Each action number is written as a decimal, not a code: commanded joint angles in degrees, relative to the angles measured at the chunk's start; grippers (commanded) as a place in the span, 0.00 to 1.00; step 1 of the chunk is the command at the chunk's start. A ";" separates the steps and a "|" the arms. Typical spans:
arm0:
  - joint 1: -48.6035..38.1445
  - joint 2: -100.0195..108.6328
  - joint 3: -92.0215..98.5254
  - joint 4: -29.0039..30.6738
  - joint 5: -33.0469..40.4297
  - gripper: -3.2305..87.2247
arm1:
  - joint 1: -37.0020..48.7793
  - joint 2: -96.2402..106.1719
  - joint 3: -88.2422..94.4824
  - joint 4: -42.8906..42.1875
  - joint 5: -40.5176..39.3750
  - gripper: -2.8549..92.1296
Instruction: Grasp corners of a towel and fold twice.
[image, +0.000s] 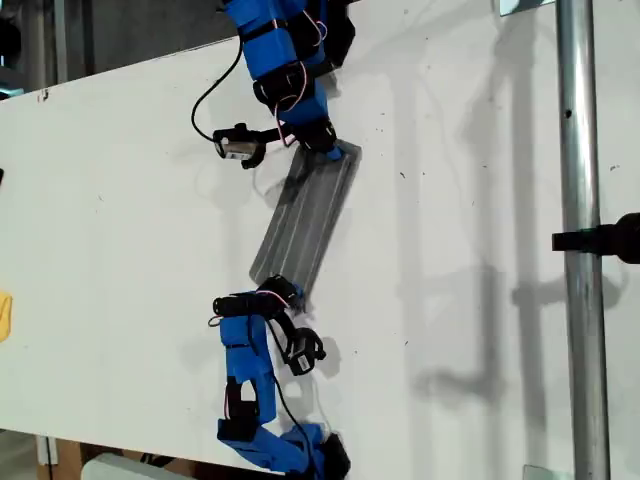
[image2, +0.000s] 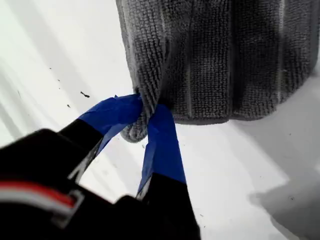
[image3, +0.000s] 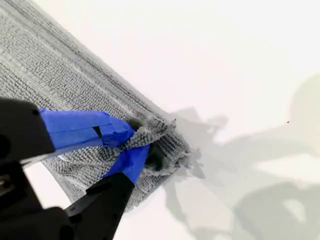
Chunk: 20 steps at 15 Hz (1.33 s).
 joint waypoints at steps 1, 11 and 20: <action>-5.63 0.62 -1.23 0.53 2.29 0.07 | 2.20 0.88 0.70 -1.32 -1.49 0.03; -12.39 10.55 0.70 5.36 9.67 0.12 | 12.30 10.90 1.14 11.87 -7.73 0.23; -11.51 22.41 8.09 5.71 11.25 0.07 | 11.16 22.50 1.14 21.18 -0.53 0.26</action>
